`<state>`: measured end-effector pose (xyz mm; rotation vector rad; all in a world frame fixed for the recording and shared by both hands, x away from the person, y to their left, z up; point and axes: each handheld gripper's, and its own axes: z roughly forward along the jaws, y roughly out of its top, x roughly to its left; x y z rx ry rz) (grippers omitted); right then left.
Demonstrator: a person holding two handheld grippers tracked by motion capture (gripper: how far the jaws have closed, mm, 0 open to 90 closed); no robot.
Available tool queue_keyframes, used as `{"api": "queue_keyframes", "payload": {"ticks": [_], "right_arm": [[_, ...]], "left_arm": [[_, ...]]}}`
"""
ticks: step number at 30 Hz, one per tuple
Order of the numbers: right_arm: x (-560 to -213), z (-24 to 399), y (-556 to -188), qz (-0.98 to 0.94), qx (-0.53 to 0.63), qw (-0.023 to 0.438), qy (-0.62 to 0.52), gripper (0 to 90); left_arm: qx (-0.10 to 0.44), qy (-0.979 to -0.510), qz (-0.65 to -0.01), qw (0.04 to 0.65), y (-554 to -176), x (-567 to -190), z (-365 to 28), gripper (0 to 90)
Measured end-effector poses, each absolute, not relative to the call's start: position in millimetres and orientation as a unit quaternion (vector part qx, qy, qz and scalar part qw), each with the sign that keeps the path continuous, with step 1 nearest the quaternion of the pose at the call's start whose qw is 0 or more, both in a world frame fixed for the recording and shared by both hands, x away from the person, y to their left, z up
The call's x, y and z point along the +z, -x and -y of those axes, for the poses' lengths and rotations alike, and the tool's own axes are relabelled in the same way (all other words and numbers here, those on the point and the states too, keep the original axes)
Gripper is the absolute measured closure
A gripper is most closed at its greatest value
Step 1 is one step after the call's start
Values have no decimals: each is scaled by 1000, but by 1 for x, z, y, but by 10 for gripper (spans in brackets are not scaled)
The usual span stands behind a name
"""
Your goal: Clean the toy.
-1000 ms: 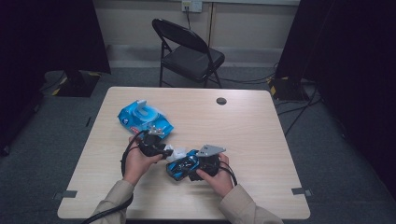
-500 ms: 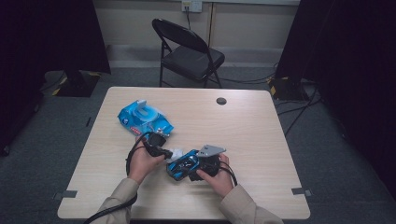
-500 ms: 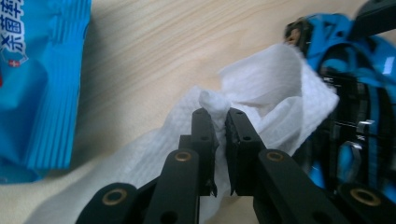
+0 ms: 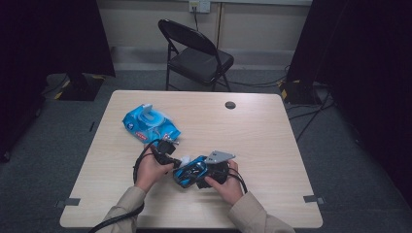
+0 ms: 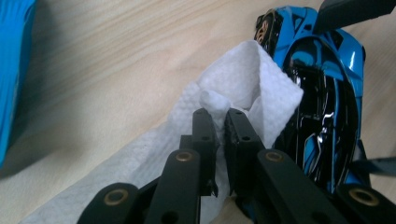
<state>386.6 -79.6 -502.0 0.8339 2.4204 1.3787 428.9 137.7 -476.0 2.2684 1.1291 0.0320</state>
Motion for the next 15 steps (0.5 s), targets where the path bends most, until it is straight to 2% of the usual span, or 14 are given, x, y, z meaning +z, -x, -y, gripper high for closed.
{"api": "queue_keyframes", "payload": {"ticks": [15], "right_arm": [[-503,80,-387,-825,474,118,-285,141]], "left_arm": [[9,-855,-421,304,-451,-478,-109,835]]}}
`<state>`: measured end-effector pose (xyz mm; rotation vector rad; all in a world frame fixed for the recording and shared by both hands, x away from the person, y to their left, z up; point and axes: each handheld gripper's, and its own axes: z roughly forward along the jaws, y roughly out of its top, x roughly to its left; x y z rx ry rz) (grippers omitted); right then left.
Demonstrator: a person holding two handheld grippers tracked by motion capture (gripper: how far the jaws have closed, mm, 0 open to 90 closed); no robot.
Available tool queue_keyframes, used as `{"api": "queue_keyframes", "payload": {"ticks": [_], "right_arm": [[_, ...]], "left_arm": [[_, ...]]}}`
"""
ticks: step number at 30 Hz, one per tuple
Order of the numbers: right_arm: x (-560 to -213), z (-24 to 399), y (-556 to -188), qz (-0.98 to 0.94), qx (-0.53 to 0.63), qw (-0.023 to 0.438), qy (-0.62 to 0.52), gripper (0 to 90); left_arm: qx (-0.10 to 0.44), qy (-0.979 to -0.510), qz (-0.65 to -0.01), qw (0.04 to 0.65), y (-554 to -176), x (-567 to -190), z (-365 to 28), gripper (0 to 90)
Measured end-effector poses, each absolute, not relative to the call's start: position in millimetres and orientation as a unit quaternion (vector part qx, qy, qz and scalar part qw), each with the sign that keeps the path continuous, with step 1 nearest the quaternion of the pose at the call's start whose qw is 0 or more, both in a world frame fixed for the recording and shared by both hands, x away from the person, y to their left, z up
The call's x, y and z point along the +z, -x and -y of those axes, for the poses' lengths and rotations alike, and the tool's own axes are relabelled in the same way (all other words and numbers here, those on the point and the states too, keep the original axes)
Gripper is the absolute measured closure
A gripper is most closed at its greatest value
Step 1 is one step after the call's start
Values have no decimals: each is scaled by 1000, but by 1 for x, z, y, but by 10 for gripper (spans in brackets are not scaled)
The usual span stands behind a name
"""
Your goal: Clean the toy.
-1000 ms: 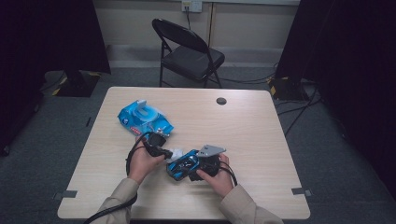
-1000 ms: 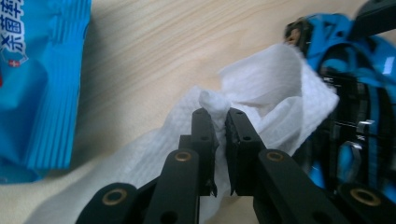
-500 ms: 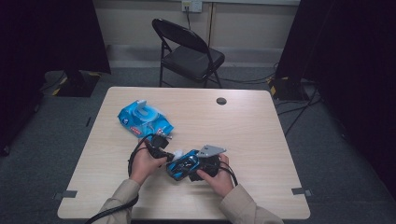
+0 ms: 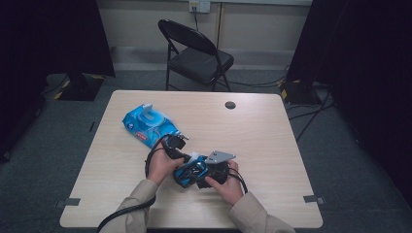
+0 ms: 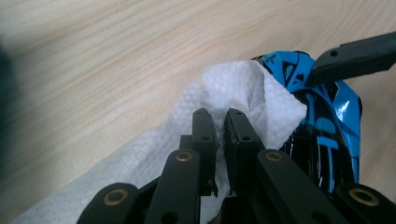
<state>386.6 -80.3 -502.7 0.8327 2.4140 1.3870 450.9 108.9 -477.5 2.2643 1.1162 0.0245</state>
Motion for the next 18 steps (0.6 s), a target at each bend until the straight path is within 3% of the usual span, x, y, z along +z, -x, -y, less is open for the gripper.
{"api": "queue_keyframes", "payload": {"ticks": [18], "right_arm": [[-503,81,-387,-824,476,118,-284,143]], "left_arm": [[7,-843,-430,322,-473,-481,-86,835]]}}
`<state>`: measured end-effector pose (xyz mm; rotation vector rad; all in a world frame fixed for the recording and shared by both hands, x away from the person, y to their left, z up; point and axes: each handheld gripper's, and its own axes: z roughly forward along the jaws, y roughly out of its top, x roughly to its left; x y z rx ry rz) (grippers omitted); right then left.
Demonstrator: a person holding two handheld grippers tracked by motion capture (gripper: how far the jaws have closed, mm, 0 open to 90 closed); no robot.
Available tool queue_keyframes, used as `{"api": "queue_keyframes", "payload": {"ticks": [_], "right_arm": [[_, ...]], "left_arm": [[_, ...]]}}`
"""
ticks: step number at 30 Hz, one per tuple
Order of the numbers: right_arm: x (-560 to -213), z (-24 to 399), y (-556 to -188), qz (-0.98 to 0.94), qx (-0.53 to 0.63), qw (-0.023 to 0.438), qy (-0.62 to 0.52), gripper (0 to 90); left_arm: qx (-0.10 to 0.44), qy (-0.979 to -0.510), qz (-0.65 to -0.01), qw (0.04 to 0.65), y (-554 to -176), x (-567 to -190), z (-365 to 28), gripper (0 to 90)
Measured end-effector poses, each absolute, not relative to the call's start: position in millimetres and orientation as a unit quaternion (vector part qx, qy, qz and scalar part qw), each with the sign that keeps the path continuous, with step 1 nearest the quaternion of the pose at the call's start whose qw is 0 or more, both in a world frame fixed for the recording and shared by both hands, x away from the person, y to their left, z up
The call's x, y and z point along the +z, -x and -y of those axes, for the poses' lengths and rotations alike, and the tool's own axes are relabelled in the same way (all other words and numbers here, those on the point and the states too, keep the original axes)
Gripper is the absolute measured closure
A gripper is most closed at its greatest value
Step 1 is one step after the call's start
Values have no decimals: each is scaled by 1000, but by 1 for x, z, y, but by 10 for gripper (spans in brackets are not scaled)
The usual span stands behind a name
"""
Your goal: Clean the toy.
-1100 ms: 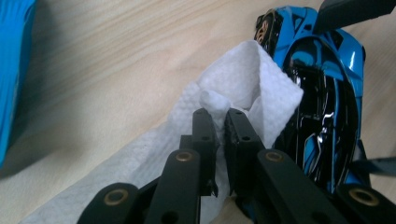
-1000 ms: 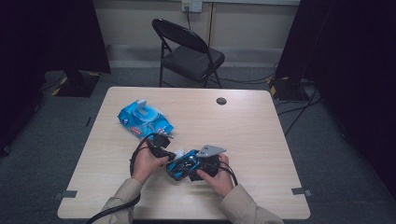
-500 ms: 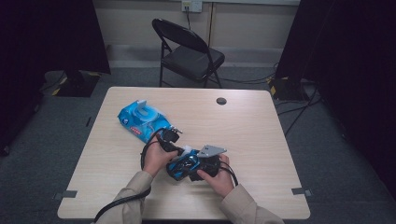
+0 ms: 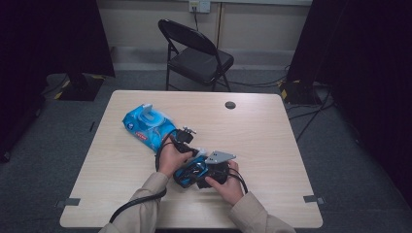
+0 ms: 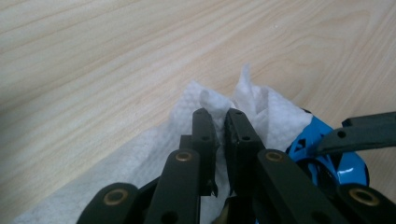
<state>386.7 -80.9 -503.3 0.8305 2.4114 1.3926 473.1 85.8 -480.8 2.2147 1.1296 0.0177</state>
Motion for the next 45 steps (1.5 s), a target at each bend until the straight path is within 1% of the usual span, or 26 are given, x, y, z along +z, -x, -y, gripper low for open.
{"api": "queue_keyframes", "payload": {"ticks": [6,12,18,23,29,35,45], "right_arm": [[-503,81,-387,-824,476,118,-282,144],[-503,81,-387,-824,476,117,-282,144],[-503,81,-387,-825,476,117,-282,144],[-503,81,-387,-824,476,117,-282,144],[-503,81,-387,-825,476,117,-282,144],[-503,81,-387,-825,476,117,-282,144],[-503,81,-387,-824,477,117,-282,144]], "left_arm": [[10,-841,-431,328,-474,-479,-89,833],[27,-837,-430,337,-469,-467,-102,833],[31,-835,-434,337,-459,-457,-121,833],[38,-833,-437,337,-446,-450,-145,833],[42,-830,-444,335,-432,-448,-167,833],[42,-829,-450,330,-422,-449,-181,833],[30,-830,-454,323,-414,-460,-186,833]]}}
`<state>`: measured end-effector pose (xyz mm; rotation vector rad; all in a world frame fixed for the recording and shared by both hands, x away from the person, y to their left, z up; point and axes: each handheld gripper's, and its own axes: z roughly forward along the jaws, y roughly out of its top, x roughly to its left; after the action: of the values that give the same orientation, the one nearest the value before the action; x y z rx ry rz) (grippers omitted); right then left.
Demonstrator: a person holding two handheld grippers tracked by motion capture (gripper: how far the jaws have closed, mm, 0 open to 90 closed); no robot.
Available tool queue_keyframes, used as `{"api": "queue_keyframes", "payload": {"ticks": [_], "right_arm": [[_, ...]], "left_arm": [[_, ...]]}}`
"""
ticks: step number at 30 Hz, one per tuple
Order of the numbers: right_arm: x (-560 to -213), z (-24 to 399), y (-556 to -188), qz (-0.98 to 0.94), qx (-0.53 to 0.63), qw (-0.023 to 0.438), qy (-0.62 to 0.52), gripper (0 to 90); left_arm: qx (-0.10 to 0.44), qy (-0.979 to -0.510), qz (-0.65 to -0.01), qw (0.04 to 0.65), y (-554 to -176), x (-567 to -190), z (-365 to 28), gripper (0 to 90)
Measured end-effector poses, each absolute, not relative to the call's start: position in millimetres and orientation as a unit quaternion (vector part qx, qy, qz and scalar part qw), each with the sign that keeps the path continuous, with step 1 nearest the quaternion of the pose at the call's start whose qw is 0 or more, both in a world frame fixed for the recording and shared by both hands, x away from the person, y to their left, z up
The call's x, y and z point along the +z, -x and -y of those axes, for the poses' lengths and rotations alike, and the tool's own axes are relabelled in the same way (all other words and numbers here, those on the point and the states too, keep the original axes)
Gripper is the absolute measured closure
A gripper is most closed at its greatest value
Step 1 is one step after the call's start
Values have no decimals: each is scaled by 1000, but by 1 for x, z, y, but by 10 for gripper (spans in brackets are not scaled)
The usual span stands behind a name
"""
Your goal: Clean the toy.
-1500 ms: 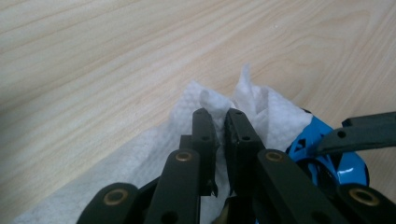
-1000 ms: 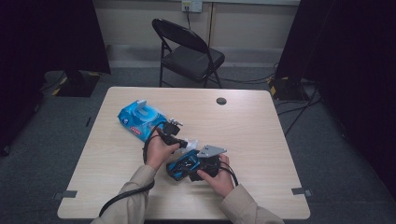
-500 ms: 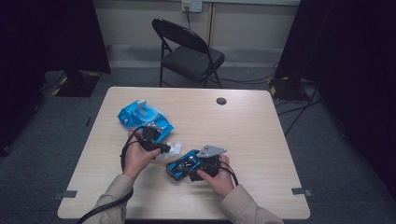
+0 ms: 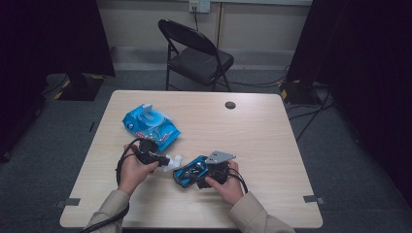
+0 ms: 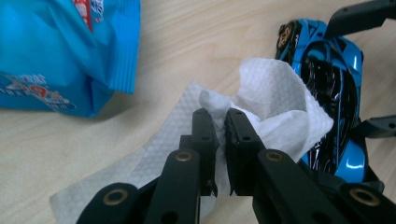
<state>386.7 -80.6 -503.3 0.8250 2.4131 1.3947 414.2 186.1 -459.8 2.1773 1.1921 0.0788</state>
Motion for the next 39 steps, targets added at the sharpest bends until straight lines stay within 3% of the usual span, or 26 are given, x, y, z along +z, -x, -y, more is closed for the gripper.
{"api": "queue_keyframes", "payload": {"ticks": [39], "right_arm": [[-503,81,-387,-825,476,118,-281,144]], "left_arm": [[0,-852,-431,297,-432,-473,-136,835]]}}
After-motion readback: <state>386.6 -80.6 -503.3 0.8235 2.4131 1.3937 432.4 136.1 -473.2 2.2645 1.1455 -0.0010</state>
